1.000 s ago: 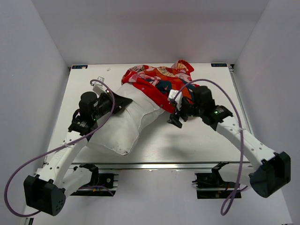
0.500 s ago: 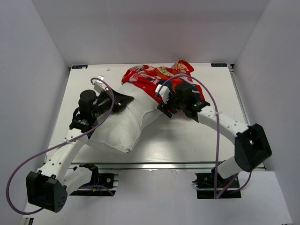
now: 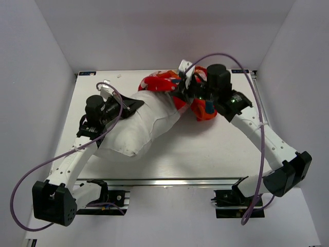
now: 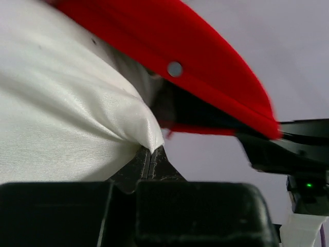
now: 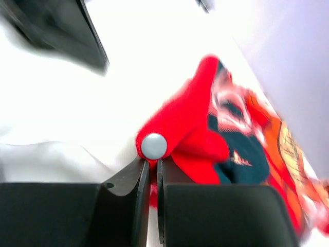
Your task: Put the pillow into the pillowcase
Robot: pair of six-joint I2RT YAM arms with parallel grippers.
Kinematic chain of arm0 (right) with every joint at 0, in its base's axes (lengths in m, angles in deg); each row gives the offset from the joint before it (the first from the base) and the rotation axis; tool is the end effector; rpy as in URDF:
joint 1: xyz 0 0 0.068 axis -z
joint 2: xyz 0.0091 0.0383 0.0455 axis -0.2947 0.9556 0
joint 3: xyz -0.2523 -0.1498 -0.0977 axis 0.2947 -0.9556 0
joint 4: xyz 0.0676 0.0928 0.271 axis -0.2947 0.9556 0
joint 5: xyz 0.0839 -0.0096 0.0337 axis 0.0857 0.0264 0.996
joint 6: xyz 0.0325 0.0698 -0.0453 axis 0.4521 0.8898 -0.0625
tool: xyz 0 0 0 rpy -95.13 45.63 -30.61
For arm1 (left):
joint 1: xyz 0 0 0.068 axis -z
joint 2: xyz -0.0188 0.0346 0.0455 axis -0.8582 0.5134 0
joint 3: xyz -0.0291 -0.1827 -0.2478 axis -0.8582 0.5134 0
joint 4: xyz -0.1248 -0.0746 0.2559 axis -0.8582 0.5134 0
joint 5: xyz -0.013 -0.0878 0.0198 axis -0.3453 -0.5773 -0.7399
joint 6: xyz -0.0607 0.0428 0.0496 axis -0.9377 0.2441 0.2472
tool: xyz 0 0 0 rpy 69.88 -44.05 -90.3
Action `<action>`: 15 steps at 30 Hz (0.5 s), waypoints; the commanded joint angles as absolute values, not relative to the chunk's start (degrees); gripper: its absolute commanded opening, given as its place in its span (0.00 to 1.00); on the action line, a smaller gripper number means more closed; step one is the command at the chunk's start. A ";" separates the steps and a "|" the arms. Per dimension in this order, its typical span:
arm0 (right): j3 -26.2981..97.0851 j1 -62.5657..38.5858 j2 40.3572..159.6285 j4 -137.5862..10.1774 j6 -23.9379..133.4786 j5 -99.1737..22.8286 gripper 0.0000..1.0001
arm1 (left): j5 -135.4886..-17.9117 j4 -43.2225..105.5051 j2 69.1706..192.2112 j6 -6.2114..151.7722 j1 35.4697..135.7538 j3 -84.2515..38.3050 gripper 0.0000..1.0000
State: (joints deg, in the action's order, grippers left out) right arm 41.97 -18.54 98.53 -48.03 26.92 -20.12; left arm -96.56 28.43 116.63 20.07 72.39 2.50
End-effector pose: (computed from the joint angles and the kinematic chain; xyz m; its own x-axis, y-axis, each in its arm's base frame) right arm 0.2919 0.2521 0.4482 0.1321 -0.3033 -0.9437 -0.8789 0.4045 -0.2530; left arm 0.2868 -0.1063 0.3408 -0.6619 -0.6602 -0.3549 0.1341 0.3615 -0.9227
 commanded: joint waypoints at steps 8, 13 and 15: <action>72.81 -21.18 114.70 -56.73 64.43 -4.61 0.00 | -98.85 13.65 123.22 14.49 72.30 -6.43 0.00; 88.95 -22.06 124.20 -50.52 71.16 -3.36 0.00 | -97.18 14.69 121.38 14.57 72.30 -7.58 0.00; 85.20 -21.89 125.35 -44.82 68.19 -8.00 0.00 | -94.82 17.23 120.59 15.97 72.30 -5.22 0.00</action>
State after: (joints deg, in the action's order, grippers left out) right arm 82.65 -19.16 126.31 -45.25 63.51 -10.57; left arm -97.15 21.78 123.90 16.40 71.78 -3.49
